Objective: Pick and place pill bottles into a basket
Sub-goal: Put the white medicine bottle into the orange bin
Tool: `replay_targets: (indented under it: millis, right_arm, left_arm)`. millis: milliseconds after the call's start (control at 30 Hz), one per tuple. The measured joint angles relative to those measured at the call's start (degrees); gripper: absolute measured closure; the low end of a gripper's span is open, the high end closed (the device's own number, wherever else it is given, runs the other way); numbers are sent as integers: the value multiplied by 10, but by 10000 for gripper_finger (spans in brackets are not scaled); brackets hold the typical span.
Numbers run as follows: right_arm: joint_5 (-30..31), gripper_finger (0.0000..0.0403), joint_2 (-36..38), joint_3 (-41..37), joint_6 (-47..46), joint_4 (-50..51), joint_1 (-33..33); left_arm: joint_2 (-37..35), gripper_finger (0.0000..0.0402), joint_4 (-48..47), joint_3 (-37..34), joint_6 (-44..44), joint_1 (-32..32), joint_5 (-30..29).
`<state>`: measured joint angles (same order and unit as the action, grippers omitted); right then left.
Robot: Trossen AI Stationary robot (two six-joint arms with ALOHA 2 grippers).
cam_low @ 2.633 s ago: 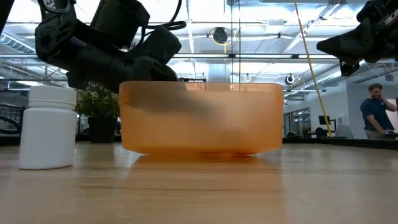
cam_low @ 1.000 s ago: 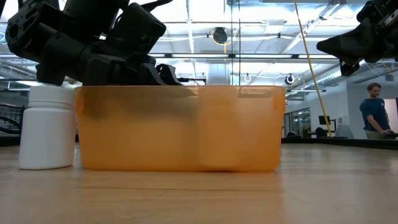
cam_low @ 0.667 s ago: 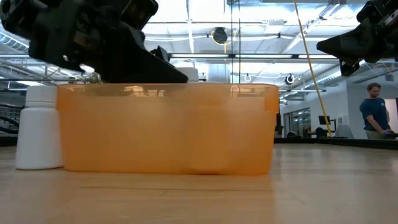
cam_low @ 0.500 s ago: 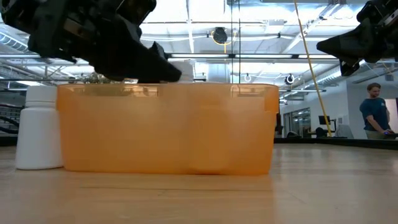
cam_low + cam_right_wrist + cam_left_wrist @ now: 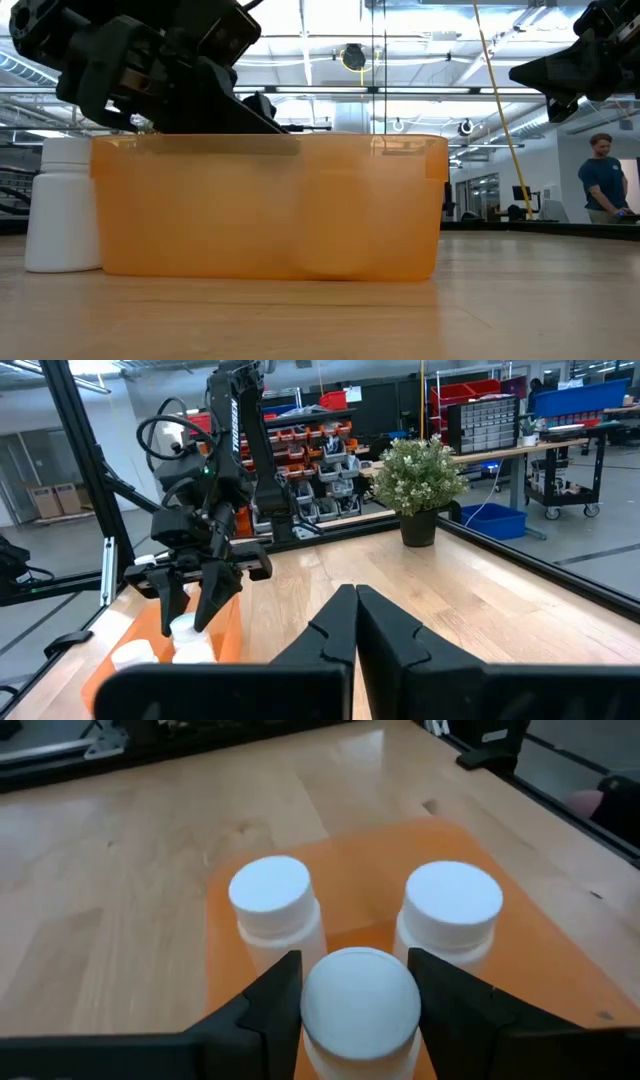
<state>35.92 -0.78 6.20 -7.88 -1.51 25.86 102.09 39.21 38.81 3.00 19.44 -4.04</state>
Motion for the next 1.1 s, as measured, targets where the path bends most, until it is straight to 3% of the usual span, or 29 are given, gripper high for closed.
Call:
replay_targets:
  millis: [133,333,500,667,867,1100]
  right_arm:
    - [0,403,0,0,0,0,0]
    - [0,403,0,0,0,0,0]
    - [0,403,0,0,0,0,0]
    - [0,403,0,0,0,0,0]
    - [0,403,0,0,0,0,0]
    - [0,403,0,0,0,0,0]
  left_arm:
    - [0,224,2,0,-6,-3,0]
    - [0,156,10,0,-17,-1,25]
    - [-6,122,12,0,-21,-1,32]
    - [-59,116,-3,0,-35,0,107]
    - [-190,115,-162,1,-52,18,129]
    - [-307,129,-359,1,-100,78,6]
